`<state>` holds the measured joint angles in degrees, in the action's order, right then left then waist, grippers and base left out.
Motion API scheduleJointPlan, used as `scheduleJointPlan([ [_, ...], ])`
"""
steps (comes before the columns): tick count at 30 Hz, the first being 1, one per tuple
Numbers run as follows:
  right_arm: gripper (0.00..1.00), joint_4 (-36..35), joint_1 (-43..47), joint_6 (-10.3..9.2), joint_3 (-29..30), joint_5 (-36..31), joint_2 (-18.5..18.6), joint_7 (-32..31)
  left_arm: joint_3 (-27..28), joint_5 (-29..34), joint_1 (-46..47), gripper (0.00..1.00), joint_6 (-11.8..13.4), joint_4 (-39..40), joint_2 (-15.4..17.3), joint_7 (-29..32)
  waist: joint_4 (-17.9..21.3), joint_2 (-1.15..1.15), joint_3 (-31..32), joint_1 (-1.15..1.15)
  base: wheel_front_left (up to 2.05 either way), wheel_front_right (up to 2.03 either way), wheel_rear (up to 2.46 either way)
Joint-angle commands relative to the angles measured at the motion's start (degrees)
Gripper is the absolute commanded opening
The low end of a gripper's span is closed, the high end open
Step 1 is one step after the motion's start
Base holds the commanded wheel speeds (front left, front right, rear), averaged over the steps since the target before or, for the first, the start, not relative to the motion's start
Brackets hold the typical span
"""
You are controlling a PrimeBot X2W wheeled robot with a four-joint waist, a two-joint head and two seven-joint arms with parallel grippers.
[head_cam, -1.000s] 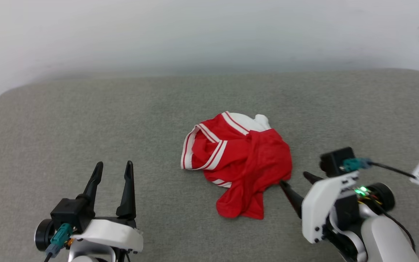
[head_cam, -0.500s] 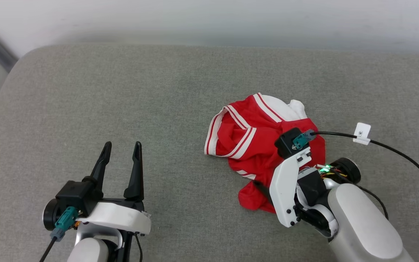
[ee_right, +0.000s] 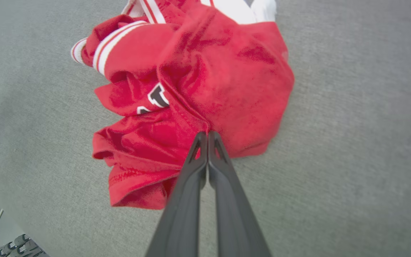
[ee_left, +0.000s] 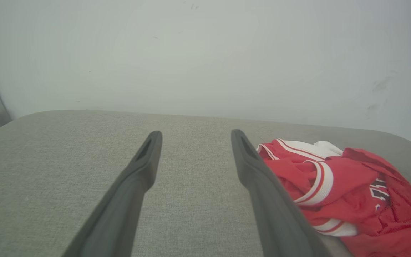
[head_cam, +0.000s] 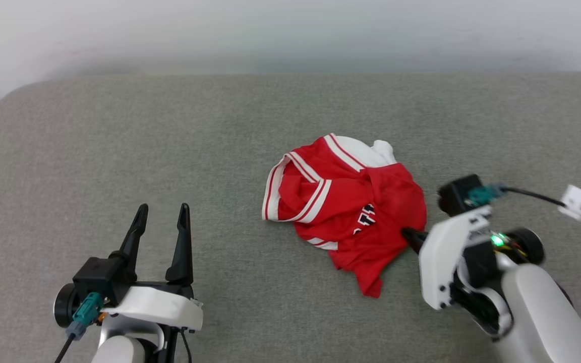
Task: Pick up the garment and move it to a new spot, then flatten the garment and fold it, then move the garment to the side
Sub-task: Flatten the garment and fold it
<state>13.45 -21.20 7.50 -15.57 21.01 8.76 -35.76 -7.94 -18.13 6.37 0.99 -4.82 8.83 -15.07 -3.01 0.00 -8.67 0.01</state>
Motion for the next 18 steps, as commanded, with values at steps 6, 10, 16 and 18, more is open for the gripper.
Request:
scheduleJointPlan([
  [6, 0.00, -6.3, 13.2, -0.02, 10.8, -1.8, -2.3, 0.2, 0.6, 0.8, -2.2, 1.00, -0.3, -0.1, -0.3, -0.1, 3.3, 0.00, 2.4, -0.01, 0.00, 0.00, 0.00],
  [10, 0.00, -11.1, 26.7, -0.02, 16.9, -1.9, -5.2, -1.5, 0.7, 0.7, -4.0, 1.00, -0.3, -0.3, -0.1, -0.1, 4.7, 0.00, 3.7, -0.01, 0.00, 0.00, 0.00],
  [16, 0.00, -14.1, 36.0, -0.02, 15.5, -1.3, -5.9, -3.3, 0.7, 0.5, -5.3, 1.00, -0.1, -0.5, 0.5, -0.1, 5.4, 0.00, 5.0, -0.01, 0.00, 0.00, 0.00],
  [18, 0.15, -14.7, 36.6, -0.02, 15.1, -1.1, -5.9, -2.6, 0.8, 0.4, -5.6, 1.00, 0.0, -0.5, 0.5, -0.1, 5.6, 0.00, 5.2, -0.01, 0.00, 0.00, 0.00],
])
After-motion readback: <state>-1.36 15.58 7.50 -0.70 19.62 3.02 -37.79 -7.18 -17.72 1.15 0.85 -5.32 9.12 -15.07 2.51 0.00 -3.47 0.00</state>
